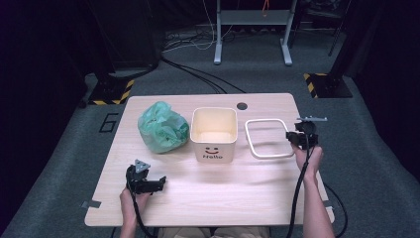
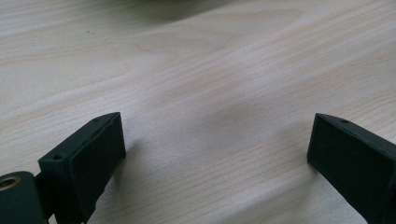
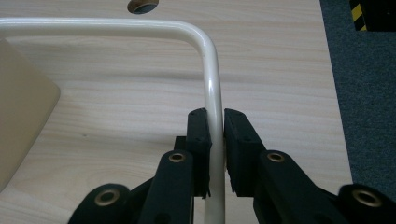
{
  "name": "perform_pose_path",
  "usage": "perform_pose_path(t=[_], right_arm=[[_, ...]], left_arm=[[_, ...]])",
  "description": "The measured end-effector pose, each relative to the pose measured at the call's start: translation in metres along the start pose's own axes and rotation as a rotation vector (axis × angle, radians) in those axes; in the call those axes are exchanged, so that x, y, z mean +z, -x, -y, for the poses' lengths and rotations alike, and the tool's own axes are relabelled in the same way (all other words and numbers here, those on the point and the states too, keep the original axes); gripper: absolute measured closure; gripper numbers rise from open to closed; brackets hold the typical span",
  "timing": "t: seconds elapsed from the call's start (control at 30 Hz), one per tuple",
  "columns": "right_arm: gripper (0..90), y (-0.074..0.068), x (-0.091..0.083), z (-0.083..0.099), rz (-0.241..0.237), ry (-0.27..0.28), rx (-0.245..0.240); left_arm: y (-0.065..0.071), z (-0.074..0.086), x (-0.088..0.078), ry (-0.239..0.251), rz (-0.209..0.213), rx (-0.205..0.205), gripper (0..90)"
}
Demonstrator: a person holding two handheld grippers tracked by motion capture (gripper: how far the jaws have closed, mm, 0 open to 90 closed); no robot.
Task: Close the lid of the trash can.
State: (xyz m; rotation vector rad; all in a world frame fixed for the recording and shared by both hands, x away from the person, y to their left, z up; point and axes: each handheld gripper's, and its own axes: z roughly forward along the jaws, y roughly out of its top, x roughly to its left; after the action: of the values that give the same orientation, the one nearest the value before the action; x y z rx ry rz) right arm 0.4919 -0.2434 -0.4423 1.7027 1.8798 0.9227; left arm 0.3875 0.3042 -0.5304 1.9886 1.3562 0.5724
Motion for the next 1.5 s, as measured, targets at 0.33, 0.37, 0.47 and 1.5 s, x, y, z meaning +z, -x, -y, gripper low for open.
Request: perform_pose_path(t=[0.33,0.37,0.47,1.5], right_arm=[[81.0,-0.005,-0.009,-0.013,-0.007,0.015,-0.015],[81.0,-0.005,-0.01,-0.014,-0.008,0.018,-0.019],[81.0,-0.008,-0.014,-0.018,-0.009,0.025,-0.026],[81.0,-0.021,-0.036,-0.046,-0.016,0.062,-0.064]], left_arm=[[0.0,0.0,0.0,-0.003,0.0,0.004,3.9],[0.0,0.0,0.0,-0.003,0.0,0.004,3.9],[0.0,0.0,0.0,-0.003,0.0,0.004,3.9],[0.0,0.0,0.0,-0.007,-0.001,0.004,3.9]])
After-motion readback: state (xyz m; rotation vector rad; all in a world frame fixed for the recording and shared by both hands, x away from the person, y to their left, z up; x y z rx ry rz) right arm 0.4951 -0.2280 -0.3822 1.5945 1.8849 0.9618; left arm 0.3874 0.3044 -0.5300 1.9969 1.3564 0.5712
